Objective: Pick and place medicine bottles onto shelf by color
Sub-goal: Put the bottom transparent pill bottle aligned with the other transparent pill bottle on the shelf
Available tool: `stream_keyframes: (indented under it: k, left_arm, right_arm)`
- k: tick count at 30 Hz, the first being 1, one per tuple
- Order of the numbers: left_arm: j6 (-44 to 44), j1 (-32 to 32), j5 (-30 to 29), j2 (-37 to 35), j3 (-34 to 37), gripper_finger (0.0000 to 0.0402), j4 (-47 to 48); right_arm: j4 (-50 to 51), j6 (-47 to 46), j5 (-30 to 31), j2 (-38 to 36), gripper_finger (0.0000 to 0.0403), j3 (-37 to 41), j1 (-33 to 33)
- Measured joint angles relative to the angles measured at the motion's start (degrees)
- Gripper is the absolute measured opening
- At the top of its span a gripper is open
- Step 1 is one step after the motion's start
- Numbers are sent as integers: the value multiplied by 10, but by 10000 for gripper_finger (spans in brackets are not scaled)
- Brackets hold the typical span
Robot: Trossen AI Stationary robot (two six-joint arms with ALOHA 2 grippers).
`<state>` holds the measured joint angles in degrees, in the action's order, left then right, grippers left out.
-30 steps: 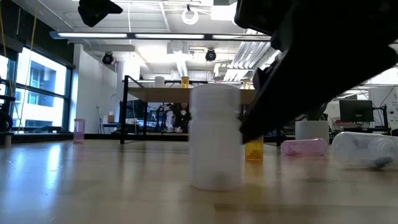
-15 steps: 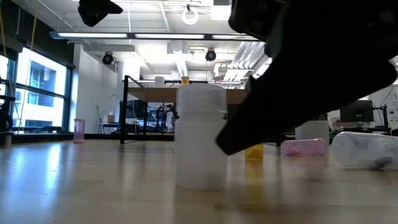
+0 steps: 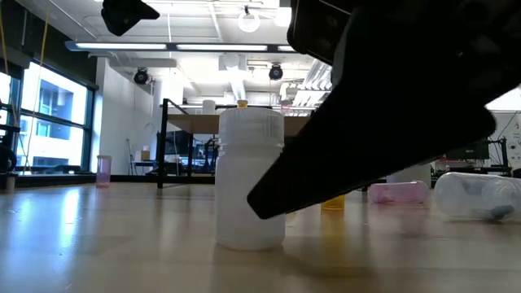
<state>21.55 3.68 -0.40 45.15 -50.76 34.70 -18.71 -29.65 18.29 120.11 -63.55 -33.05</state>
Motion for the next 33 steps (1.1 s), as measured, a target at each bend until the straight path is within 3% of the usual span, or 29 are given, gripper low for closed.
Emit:
stream_keyframes:
  k: [12,23,33]
  left_arm:
    - [-12,0,0,0,0,264,2]
    - [-12,0,0,0,0,263,2]
    - [-8,0,12,0,0,262,2]
  right_arm:
    - [-14,16,-8,0,226,0,17]
    - [-19,12,-38,0,145,0,23]
    - [-6,-40,-59,-5,135,-17,34]
